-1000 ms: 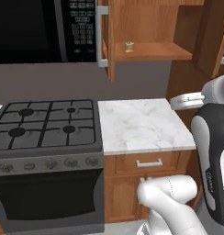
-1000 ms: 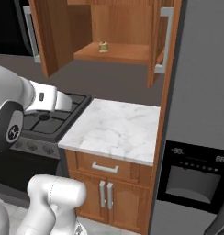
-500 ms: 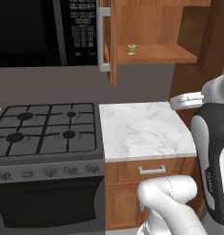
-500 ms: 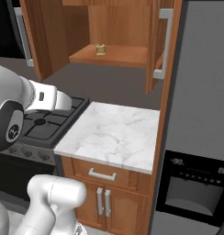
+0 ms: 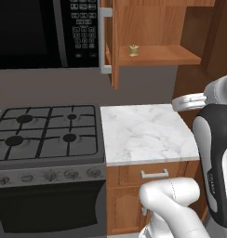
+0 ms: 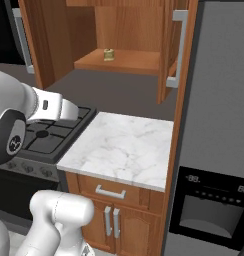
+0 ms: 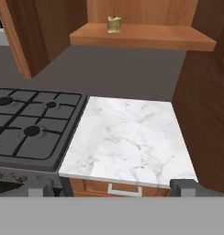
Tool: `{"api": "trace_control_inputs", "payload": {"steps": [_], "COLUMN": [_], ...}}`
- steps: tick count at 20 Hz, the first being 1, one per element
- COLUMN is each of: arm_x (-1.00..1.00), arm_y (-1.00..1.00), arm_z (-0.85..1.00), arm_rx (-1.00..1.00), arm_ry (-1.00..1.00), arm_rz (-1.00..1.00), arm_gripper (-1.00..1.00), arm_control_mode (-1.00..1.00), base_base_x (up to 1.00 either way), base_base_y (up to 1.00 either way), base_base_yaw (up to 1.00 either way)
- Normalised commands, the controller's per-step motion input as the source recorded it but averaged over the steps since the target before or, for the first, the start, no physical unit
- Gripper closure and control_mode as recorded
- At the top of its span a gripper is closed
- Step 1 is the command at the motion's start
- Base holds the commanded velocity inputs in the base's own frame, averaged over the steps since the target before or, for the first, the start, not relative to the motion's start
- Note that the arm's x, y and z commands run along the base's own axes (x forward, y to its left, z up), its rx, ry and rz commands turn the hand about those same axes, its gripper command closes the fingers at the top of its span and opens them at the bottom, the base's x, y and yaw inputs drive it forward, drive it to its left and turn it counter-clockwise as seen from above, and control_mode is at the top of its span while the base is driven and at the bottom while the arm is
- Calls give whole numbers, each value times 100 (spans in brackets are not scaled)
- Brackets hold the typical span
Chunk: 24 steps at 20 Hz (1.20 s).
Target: Get the candle and the liquor from the cabinet and move them to the dining counter.
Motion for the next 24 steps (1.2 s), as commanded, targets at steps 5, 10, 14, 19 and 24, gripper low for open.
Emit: {"api": "trace_control_inputs", "payload": {"steps": [5,10,14,19,24], "arm_x": [0,0,0,0,0], "arm_y": [0,-8,-13,0,0], "arm_z": [0,6,39,60,40], "arm_rx": [0,0,0,0,0], "arm_ry": [0,-11,-21,-20,-8], "arm_rz": [0,1,3,8,14], "arm_gripper": [-100,-100,-100,-100,-100], "arm_control_mode": [-100,-100,-100,-100,-100], "base_base_x": [0,0,0,0,0], "base_base_y": [0,0,0,0,0], "base_base_yaw": [0,0,0,0,0]}}
